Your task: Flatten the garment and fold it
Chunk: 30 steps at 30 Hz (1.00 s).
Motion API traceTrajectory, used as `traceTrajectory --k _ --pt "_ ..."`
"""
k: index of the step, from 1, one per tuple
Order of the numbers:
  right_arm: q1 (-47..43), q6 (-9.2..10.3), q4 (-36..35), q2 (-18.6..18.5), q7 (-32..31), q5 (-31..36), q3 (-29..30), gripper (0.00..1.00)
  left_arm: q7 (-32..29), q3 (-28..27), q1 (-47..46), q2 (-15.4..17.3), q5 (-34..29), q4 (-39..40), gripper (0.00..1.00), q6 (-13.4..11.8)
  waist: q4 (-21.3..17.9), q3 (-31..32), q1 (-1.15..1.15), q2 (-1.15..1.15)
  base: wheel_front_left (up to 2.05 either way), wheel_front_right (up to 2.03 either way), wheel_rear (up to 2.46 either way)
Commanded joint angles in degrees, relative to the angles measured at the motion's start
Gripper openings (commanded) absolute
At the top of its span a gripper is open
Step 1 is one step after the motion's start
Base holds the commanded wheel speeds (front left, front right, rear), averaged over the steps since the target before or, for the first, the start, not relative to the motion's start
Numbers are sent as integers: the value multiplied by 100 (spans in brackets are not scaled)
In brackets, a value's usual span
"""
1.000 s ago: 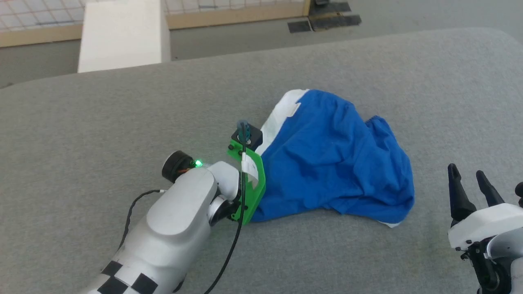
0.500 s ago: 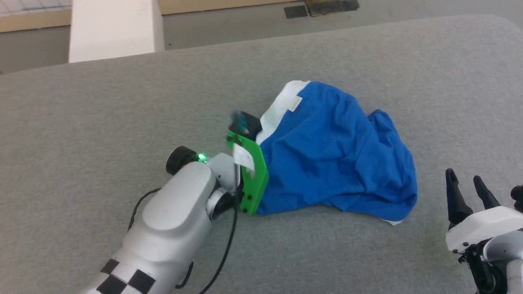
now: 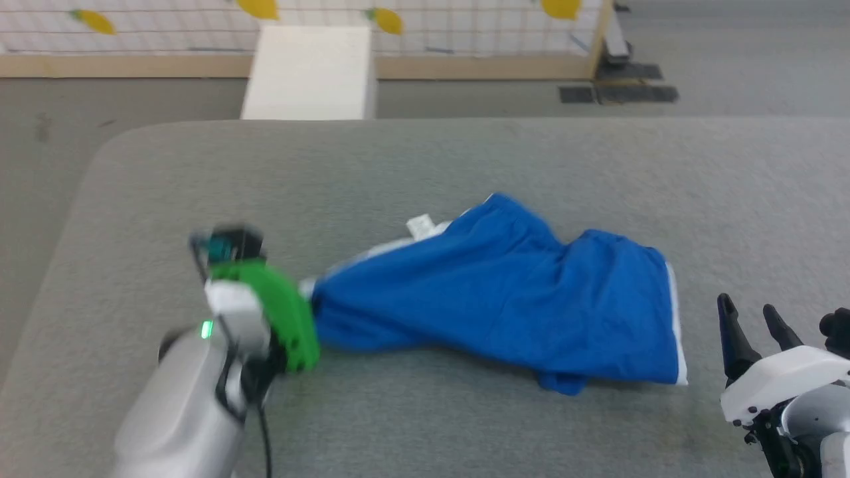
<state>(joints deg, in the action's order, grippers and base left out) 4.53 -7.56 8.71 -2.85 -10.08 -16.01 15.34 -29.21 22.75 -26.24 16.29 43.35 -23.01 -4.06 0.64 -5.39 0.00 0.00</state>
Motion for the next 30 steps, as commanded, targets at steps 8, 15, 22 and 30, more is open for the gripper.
traceTrajectory --k 8,15,22,30 --pt "59 8 -92 -3 -61 11 -90 100 -34 -216 1143 39 485 -83 0 -220 492 183 0 0 0 0 0" --pt "62 8 -55 -3 -56 13 -90 100 1186 -881 1348 56 655 593 100 -33 398 186 0 0 0 0 0" --pt "46 8 -30 -3 -96 20 -72 100 2767 -1057 1846 332 -45 1125 100 215 311 187 0 0 0 0 0" --pt "494 8 -36 -3 -790 260 -378 100 3955 -953 1912 319 -666 1093 100 309 327 -18 0 0 0 0 0"
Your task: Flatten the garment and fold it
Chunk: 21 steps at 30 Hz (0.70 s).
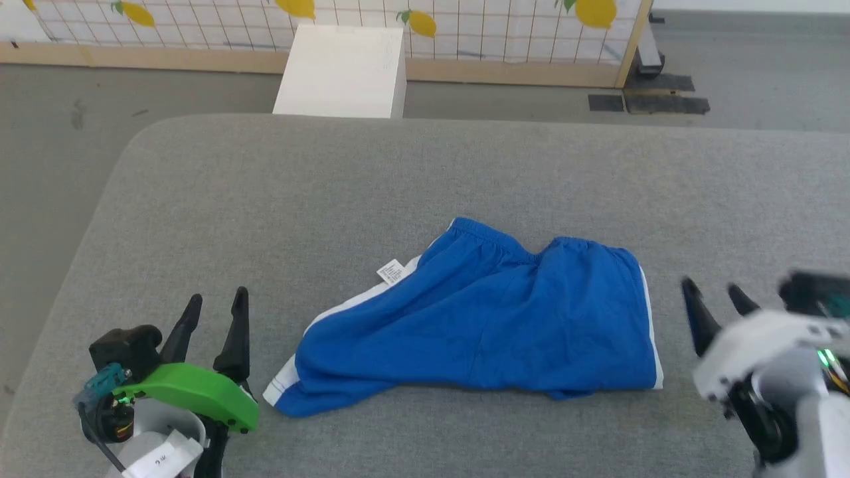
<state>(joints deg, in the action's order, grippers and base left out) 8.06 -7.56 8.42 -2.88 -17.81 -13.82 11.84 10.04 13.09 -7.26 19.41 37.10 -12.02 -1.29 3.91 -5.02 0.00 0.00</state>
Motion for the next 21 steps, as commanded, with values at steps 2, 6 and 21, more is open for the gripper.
traceTrajectory --k 2,6,21 --pt "446 8 44 1 -345 206 -192 100 147 29 -25 -22 -105 -20 100 38 7 -149 0 0 0 0 0" --pt "1157 8 271 -24 -1129 593 -542 100 266 68 -134 -85 -180 -35 100 73 68 -362 0 0 0 0 0" --pt "2022 8 1359 -431 -2987 1038 -1656 100 392 176 -556 -217 -248 -202 100 252 386 -988 0 0 0 0 0"
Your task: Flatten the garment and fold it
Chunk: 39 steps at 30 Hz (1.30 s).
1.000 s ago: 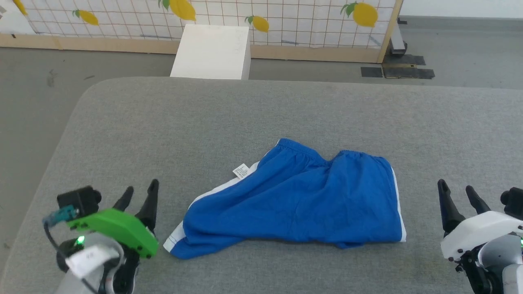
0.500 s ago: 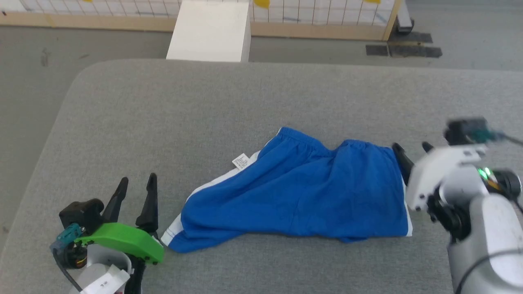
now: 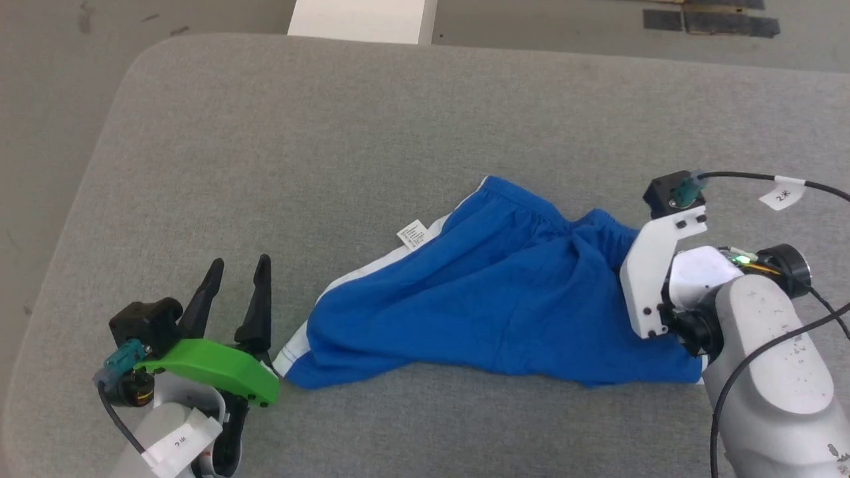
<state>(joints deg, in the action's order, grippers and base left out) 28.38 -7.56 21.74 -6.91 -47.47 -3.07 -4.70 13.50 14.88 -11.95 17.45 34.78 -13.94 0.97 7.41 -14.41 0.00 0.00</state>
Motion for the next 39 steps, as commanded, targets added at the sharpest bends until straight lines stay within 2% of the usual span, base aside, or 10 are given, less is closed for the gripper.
traceTrajectory --k 1,2,3,5,15,23,33,34,35,39 --pt "-19 8 48 -42 -42 -76 -40 100 53 0 -93 -25 -21 -25 100 32 32 -52 0 0 0 0 0" --pt "-20 8 55 -54 -40 -95 -59 98 57 5 -97 -28 -26 -39 100 39 27 -52 0 0 0 0 0" --pt "-9 8 41 -62 21 -109 -59 28 62 12 -101 -32 -30 -57 100 46 17 -50 0 0 0 0 0" --pt "28 8 26 -74 154 -112 -44 0 67 29 -109 -35 -36 -91 100 66 -3 -34 0 0 0 0 0" --pt "74 8 -565 26 936 -226 1112 0 76 99 -107 -51 -59 -207 100 77 -250 330 0 0 0 0 0" --pt "-1332 8 -1886 236 840 -206 2482 0 21 182 -56 -85 -38 -197 100 56 -493 508 0 0 0 0 0" --pt "-3106 8 -2042 400 388 -1198 2458 0 -87 246 -64 -77 19 -225 100 53 -699 570 0 0 0 0 0" --pt "-3123 8 -2009 400 471 -1291 2431 31 -98 254 -62 -76 24 -232 100 54 -709 580 0 0 0 0 0" --pt "-3114 8 -1995 401 633 -1339 2431 100 -111 262 -60 -76 29 -241 100 52 -718 592 0 0 0 0 0" --pt "-2921 8 -2145 401 1392 -1579 2568 100 -145 296 -43 -85 46 -280 100 40 -731 679 0 0 0 0 0"
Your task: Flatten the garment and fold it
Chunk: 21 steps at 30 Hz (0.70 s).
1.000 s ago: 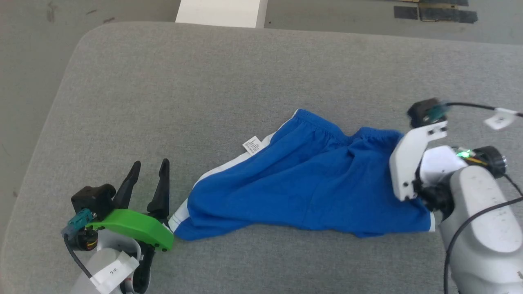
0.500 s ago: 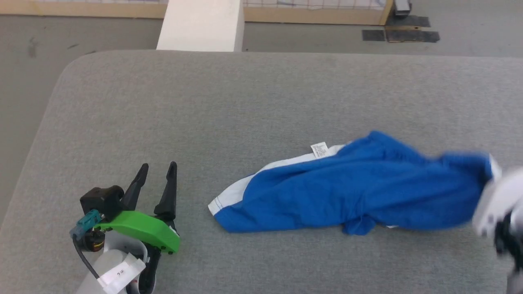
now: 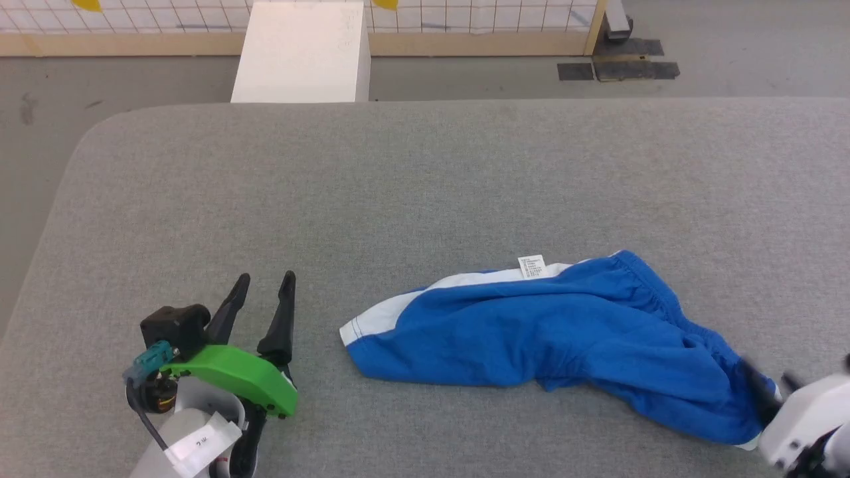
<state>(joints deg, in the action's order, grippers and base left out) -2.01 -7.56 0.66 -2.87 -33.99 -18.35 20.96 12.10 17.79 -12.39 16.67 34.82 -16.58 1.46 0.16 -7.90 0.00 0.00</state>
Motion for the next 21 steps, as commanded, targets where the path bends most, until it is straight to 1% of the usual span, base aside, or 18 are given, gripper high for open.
traceTrajectory --k 1,5,8,10,12,14,21 --pt "201 8 -110 -2 312 -189 80 100 -22 15 7 -12 47 -25 100 -14 -1 57 0 0 0 0 0" --pt "370 8 -313 -1 1044 -293 338 100 -79 52 39 -27 65 -54 100 -47 13 164 0 0 0 0 0" --pt "419 8 -359 -1 1261 -202 470 100 -297 112 41 -37 70 -90 100 -145 36 239 0 0 0 0 0" --pt "417 8 -370 -1 1276 -139 522 100 -631 239 -62 -52 67 -83 100 -171 85 257 0 0 0 0 0" --pt "418 8 -396 -1 1265 -70 535 100 -1164 397 -254 -70 77 -134 100 -229 130 255 0 0 0 0 0" --pt "435 8 -408 -1 1223 -35 509 100 -1835 600 -530 -95 97 -211 100 -247 157 233 0 0 0 0 0" --pt "583 8 -393 -1 1166 -6 295 100 -4397 1502 -1611 -117 -100 -531 100 -272 90 31 0 0 0 0 0"
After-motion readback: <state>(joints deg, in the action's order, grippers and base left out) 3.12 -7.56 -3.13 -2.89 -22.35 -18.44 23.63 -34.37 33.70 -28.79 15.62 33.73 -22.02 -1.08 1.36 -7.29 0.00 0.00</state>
